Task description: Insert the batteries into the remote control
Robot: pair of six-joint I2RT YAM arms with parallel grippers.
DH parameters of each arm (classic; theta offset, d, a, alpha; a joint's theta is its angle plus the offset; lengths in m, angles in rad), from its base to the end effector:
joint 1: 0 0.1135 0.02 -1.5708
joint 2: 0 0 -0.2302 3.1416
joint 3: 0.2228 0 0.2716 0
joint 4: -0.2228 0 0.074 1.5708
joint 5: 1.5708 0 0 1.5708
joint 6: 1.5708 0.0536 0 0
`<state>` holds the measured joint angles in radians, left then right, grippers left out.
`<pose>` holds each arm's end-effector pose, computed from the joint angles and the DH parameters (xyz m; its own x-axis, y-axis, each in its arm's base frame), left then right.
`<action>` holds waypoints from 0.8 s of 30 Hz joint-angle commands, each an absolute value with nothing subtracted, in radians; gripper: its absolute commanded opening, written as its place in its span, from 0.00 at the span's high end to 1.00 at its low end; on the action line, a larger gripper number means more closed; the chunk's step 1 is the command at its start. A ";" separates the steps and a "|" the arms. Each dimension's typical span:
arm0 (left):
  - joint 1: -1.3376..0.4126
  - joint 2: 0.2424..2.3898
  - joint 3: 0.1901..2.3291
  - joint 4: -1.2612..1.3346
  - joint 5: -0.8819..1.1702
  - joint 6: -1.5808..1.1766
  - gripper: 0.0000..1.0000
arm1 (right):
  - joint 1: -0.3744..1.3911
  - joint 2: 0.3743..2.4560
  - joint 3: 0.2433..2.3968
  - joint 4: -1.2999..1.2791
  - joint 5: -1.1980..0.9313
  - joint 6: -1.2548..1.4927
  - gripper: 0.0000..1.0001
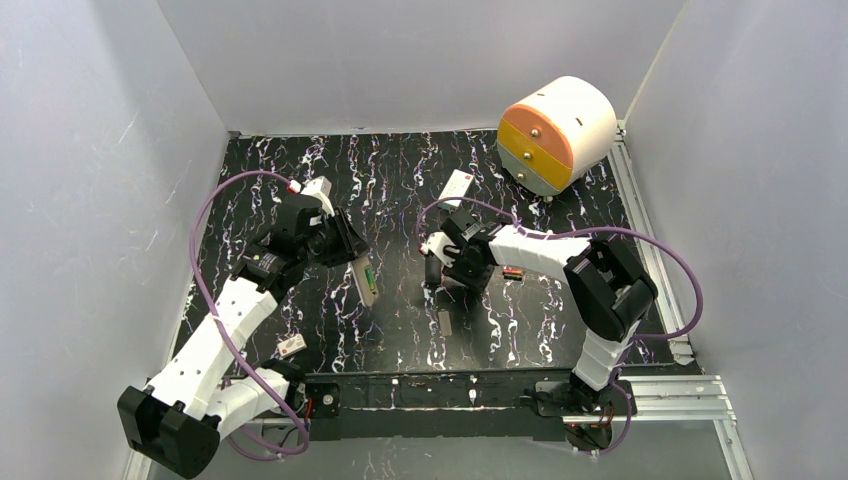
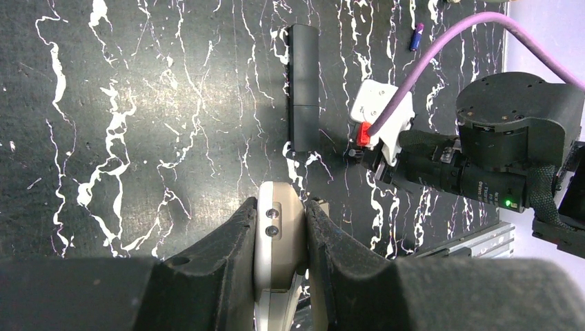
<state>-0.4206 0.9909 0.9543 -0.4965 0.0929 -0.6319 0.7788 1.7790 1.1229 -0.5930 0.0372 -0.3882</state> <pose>0.2449 -0.1150 0.2916 -0.6576 -0.3502 -0.6671 0.1129 0.8296 -0.5468 0.2537 0.2475 0.1037 -0.3625 -0.8892 -0.2793 -0.8976 0.4138 -0.1523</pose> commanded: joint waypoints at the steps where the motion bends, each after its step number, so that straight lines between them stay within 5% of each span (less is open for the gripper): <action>1: -0.414 0.971 0.946 -0.484 0.106 -0.634 1.00 | 0.775 1.821 1.100 -0.676 0.012 -0.379 0.70; 7: -0.414 0.974 0.933 -0.469 0.123 -0.643 1.00 | 0.775 1.808 1.115 -0.658 0.037 -0.339 0.93; 12: -0.415 0.990 0.908 -0.417 0.172 -0.670 1.00 | 0.775 1.697 1.125 -0.574 0.079 -0.195 0.93; 24: -0.415 1.065 0.798 0.023 0.448 -0.774 1.00 | 0.775 1.308 1.070 -0.344 -0.201 0.333 0.94</action>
<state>-0.4206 1.0702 0.8219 -0.1951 0.3161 -0.7429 0.7780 1.3750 1.0729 -0.4370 -0.0998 0.0929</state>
